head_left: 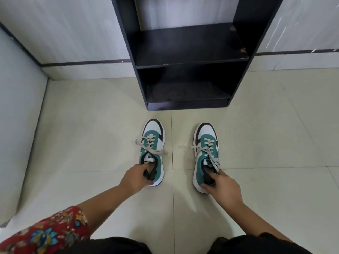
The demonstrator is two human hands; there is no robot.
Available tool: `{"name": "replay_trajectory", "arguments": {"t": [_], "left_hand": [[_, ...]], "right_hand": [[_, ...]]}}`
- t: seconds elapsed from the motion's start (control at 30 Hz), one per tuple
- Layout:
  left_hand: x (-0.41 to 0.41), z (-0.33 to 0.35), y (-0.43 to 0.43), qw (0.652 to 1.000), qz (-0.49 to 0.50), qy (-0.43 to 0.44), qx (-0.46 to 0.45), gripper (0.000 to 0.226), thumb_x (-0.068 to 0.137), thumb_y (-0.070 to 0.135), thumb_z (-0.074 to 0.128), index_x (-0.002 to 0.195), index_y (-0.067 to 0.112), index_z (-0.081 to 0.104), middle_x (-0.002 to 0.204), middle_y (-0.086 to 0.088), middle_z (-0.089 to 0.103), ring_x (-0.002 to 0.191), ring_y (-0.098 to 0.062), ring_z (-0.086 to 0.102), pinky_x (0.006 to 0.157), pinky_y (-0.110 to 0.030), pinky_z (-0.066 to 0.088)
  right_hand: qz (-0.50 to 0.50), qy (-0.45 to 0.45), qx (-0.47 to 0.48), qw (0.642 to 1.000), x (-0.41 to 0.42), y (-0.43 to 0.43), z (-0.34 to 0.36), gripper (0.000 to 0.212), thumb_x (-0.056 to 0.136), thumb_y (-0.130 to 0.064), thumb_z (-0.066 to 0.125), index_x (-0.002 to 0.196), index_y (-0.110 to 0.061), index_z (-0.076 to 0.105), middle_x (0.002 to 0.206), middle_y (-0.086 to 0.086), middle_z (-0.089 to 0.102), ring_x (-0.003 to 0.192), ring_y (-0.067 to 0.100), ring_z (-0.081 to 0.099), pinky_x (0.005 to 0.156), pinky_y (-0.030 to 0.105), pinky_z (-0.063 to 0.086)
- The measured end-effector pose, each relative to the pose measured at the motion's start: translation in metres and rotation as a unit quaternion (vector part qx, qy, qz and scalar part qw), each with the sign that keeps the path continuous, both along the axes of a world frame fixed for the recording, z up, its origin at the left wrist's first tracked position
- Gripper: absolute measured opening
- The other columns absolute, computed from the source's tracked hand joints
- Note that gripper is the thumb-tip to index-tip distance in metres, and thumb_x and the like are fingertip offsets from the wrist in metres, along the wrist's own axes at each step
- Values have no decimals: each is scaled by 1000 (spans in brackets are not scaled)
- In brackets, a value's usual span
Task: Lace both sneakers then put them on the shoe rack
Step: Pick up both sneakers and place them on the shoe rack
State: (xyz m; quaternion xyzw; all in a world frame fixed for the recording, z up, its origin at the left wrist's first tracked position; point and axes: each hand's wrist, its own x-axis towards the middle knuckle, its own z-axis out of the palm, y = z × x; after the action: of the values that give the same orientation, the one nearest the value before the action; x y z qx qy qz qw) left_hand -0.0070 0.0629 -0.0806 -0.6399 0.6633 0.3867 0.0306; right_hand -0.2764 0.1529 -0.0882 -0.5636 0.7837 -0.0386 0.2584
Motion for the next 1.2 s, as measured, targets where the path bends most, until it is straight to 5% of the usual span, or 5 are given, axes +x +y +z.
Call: {"name": "replay_trajectory", "arguments": {"t": [0.3, 0.5, 0.73, 0.93, 1.2], "left_hand": [[-15, 54, -7, 991, 43, 89, -91, 27, 65, 27, 80, 86, 18, 64, 79, 2, 70, 76, -20, 63, 70, -30, 49], [-22, 197, -10, 986, 43, 117, -106, 20, 66, 17, 78, 72, 20, 59, 70, 8, 67, 70, -12, 65, 70, -29, 56], [-32, 366, -21, 973, 26, 163, -163, 25, 69, 14, 77, 68, 22, 54, 70, 10, 64, 69, -8, 63, 74, -29, 58], [-37, 453, -101, 967, 15, 134, -217, 30, 70, 14, 76, 67, 24, 47, 80, 7, 64, 69, -12, 62, 68, -33, 57], [-62, 459, -228, 975, 15, 57, -214, 17, 77, 14, 69, 89, 10, 57, 95, -9, 65, 80, -28, 61, 68, -25, 44]], "right_hand": [[-3, -16, -109, 994, -5, -44, 53, 30, 77, -37, 69, 105, -26, 67, 98, -1, 66, 83, 28, 65, 61, 31, 45], [-23, -36, -132, 990, -8, -41, 182, 24, 72, -28, 76, 94, -21, 70, 88, -1, 67, 65, 26, 64, 53, 35, 50], [-6, -22, -193, 981, -1, -47, 342, 26, 69, -21, 80, 68, -15, 55, 91, -6, 65, 52, 20, 60, 41, 22, 43], [13, -2, -179, 984, 2, -130, 439, 22, 73, -25, 76, 76, -15, 57, 103, 0, 66, 59, 25, 62, 49, 23, 39], [21, 27, -96, 995, 18, -273, 453, 21, 86, -28, 61, 103, -16, 60, 121, 7, 57, 84, 33, 65, 65, 33, 51]]}}
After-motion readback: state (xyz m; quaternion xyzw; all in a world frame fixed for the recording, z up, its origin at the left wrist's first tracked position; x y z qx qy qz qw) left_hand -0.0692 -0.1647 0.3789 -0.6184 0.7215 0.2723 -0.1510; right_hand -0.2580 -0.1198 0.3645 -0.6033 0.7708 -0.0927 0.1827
